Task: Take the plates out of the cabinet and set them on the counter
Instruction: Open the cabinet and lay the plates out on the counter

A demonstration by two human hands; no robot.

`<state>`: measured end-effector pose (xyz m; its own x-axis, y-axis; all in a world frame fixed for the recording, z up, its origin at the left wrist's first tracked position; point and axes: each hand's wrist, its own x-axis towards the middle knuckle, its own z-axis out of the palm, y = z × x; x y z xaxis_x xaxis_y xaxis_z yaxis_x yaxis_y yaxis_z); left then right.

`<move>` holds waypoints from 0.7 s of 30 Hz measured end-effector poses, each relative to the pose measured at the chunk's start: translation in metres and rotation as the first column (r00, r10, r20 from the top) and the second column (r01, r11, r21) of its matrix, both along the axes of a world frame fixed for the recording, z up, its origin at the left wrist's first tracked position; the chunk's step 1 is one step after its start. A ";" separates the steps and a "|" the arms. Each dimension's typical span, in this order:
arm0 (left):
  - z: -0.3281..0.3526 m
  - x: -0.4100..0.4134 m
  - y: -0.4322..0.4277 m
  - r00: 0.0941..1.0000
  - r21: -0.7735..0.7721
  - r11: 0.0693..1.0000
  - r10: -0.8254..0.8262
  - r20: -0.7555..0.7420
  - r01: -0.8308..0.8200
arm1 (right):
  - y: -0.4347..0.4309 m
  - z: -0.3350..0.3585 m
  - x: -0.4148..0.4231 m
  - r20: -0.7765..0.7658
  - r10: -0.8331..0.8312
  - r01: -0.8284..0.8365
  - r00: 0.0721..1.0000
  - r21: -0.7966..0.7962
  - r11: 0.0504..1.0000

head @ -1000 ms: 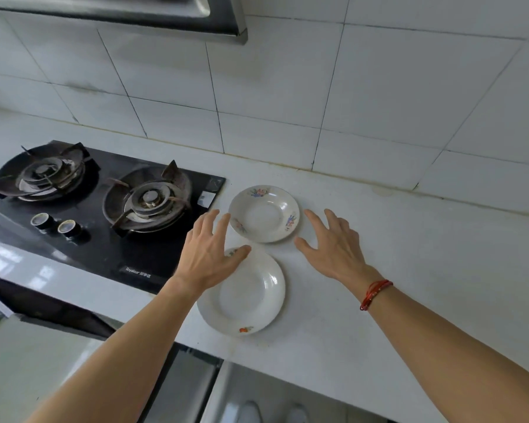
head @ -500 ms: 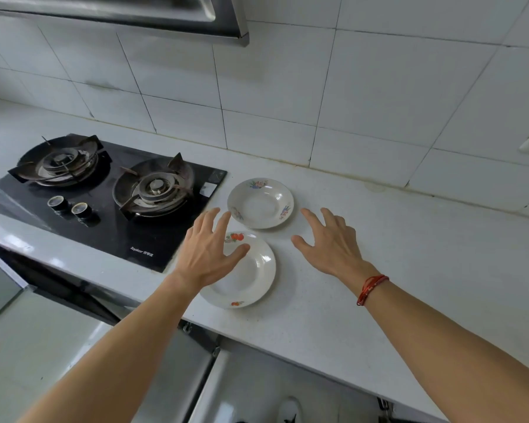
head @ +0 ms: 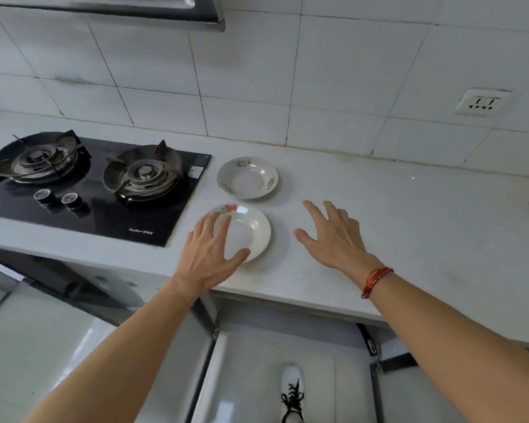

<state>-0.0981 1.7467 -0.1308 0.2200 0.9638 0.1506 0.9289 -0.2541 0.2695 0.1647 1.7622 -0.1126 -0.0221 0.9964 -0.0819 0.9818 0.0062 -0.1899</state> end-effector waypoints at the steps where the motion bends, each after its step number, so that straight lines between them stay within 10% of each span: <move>1: -0.002 -0.002 -0.009 1.000 -0.012 1.000 -0.011 -0.013 0.011 | -0.015 0.001 0.000 0.003 -0.016 0.016 1.000 -0.002 1.000; 21: -0.027 0.037 -0.133 0.988 -0.113 0.981 -0.154 0.029 0.157 | -0.218 -0.031 0.047 0.011 -0.284 0.284 0.959 -0.065 0.957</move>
